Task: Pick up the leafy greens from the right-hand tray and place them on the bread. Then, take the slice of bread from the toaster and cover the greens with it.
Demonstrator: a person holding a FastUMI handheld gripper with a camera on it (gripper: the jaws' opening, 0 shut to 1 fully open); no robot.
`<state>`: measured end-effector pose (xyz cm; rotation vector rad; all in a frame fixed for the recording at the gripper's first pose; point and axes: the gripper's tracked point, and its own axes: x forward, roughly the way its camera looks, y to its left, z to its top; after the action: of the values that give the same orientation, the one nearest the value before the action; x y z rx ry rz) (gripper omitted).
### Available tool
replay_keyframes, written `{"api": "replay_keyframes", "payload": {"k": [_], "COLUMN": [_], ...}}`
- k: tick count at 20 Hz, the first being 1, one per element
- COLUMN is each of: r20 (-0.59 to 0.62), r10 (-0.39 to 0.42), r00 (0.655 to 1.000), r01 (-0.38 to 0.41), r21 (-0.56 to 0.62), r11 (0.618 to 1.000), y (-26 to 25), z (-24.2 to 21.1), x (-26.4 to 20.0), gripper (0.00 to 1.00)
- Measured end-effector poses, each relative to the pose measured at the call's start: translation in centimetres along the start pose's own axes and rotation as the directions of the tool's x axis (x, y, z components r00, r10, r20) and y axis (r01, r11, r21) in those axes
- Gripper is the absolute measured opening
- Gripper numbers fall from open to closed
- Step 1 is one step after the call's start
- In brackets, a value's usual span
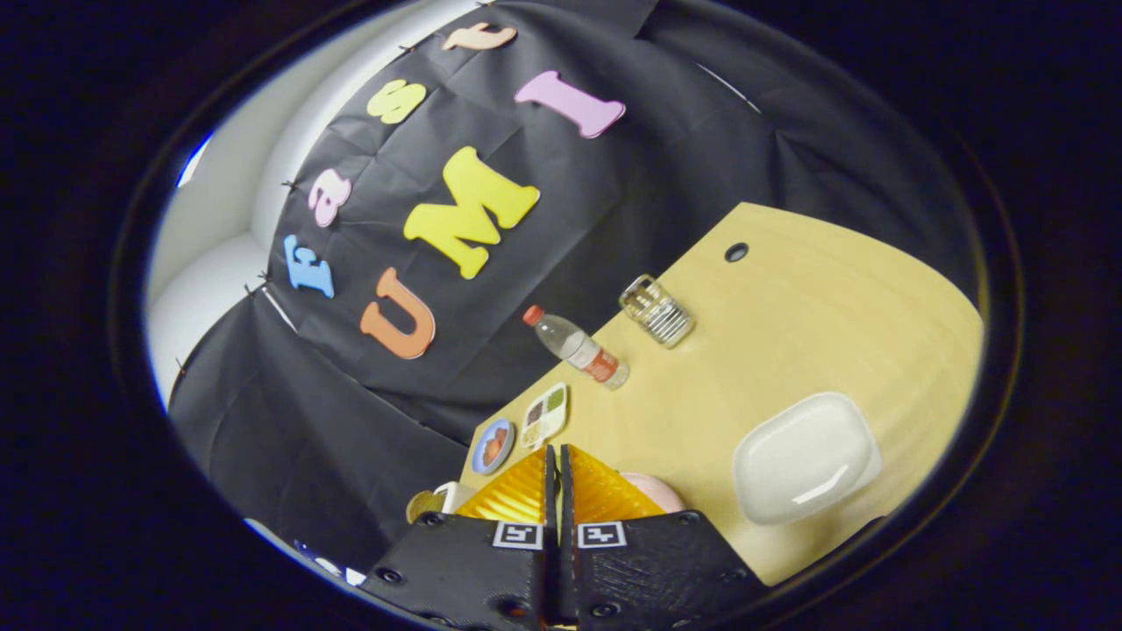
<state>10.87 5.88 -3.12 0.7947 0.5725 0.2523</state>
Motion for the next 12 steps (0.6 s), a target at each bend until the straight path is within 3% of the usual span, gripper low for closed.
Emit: {"api": "replay_keyframes", "payload": {"k": [6,12], "r20": [-0.089,-0.117], "r10": [0.066,0.058], "r00": [0.994,0.991], "r01": [-0.060,-0.040], "r21": [0.069,0.156], "r11": [0.996,0.987], "y": [4.6,3.5], "z": [-7.1,-11.9], "x": [5.5,8.1], "gripper": [0.00,0.00]}}
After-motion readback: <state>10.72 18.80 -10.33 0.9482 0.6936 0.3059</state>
